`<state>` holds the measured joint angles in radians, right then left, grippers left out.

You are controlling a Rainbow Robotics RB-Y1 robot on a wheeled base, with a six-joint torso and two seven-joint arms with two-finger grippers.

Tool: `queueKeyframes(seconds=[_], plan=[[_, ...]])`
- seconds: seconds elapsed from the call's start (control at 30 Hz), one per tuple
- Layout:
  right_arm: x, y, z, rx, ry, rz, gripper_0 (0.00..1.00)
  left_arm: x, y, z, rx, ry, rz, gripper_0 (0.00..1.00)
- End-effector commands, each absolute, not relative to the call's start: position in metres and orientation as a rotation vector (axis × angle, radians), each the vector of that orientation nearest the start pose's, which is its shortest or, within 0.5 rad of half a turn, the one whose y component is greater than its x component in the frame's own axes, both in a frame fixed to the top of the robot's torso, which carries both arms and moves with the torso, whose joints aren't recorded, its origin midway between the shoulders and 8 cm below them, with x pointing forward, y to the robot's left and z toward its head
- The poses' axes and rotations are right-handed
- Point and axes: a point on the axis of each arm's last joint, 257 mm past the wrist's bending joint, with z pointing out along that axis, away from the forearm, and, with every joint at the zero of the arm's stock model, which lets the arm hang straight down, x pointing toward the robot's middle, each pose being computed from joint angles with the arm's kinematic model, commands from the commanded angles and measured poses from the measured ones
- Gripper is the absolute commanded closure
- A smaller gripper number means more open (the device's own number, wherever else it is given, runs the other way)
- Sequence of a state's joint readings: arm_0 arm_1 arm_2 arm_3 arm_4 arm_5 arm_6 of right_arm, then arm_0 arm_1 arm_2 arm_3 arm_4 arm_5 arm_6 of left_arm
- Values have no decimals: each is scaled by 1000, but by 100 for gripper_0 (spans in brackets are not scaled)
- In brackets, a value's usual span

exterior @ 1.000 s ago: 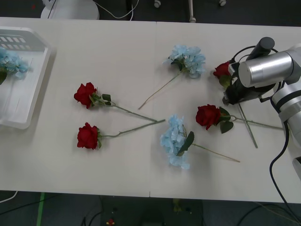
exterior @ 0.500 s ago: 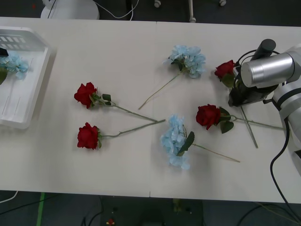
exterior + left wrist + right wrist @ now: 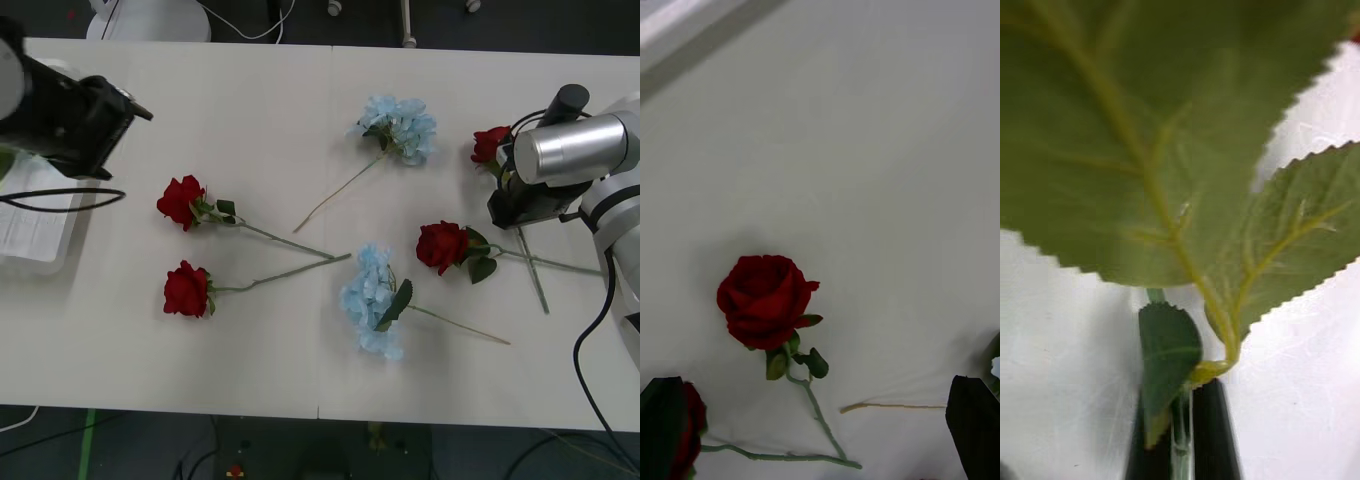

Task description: Put the red flowers into the right box and the blue flowers into the left box

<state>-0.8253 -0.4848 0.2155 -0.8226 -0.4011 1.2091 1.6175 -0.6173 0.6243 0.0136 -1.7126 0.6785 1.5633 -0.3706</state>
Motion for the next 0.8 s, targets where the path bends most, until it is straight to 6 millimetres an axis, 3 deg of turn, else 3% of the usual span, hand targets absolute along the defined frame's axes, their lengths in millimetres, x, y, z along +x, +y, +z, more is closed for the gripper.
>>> queueKeyframes(seconds=[0.03, 0.23, 0.33, 0.53, 0.8], plan=[[610, -320, -265, -124, 2653, -95, 100, 560, 193, -134, -1013, 2270, -580, 0], [639, -312, -210, -197, 2517, -54, 100, 579, 146, -177, -1037, 2236, -502, 0], [652, -321, -181, -295, 2428, -119, 100, 592, 130, -197, -1033, 2238, -474, 0], [660, -349, -151, -433, 2340, -220, 100, 611, 125, -223, -1058, 2241, -429, 0], [653, -386, -131, -450, 2322, -219, 100, 593, 137, -250, -1075, 2300, -302, 0]])
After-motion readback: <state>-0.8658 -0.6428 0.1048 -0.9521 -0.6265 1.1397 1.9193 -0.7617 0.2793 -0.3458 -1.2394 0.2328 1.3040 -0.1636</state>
